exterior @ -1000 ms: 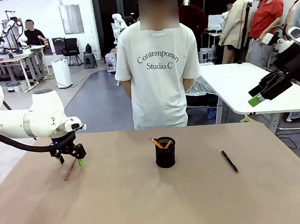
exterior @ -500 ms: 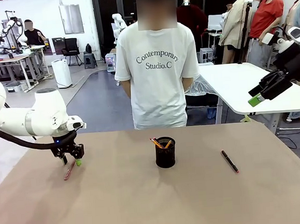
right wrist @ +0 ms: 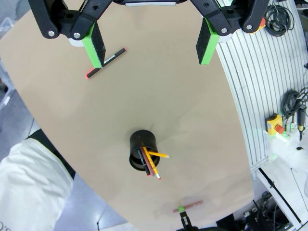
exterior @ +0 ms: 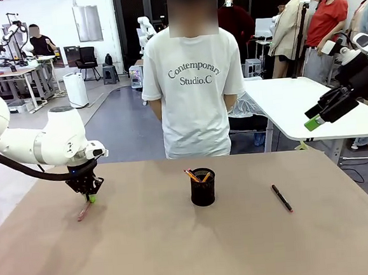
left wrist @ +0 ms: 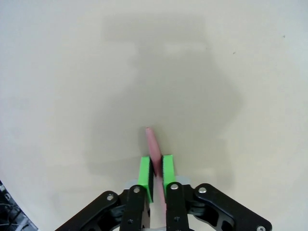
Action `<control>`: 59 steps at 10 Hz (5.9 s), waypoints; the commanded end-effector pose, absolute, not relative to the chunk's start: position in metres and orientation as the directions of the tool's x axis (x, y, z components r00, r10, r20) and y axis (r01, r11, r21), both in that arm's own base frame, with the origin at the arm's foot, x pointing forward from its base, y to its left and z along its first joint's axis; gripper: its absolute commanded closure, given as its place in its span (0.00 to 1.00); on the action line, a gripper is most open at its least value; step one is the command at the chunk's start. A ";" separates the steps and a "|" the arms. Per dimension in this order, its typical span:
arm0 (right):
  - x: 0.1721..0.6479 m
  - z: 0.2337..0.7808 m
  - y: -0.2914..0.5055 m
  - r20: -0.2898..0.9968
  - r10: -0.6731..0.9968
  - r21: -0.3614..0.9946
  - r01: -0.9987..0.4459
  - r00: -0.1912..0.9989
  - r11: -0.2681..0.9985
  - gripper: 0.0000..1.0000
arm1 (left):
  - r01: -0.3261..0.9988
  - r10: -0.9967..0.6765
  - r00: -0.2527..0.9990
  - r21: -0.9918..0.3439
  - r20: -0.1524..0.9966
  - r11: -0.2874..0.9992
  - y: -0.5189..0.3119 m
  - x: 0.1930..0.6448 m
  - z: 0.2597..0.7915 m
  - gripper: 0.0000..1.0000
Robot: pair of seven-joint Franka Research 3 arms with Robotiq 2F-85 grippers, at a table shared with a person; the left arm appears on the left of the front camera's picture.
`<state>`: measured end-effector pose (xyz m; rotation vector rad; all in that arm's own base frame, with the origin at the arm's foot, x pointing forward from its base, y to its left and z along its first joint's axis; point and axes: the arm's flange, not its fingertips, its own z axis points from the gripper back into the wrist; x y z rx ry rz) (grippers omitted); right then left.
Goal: Place the pens into the pen holder.
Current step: Pick up a writing instrument from the table and place it into the Pen holder.
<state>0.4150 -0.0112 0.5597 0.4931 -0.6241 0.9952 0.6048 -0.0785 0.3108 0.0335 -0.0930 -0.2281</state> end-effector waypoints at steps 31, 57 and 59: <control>0.415 0.561 -0.010 0.692 0.601 0.106 -0.879 0.400 0.464 0.00 | 0.981 -0.161 -0.193 0.189 0.968 -0.042 -0.088 0.585 0.400 1.00; 0.415 0.561 -0.010 0.692 0.601 0.106 -0.879 0.400 0.464 0.00 | 0.906 0.106 -0.184 0.210 0.977 -0.368 -0.328 0.639 0.339 0.65; 0.415 0.561 -0.010 0.692 0.601 0.106 -0.879 0.400 0.464 0.00 | 0.906 0.100 -0.196 0.219 0.975 -0.361 -0.327 0.640 0.343 0.27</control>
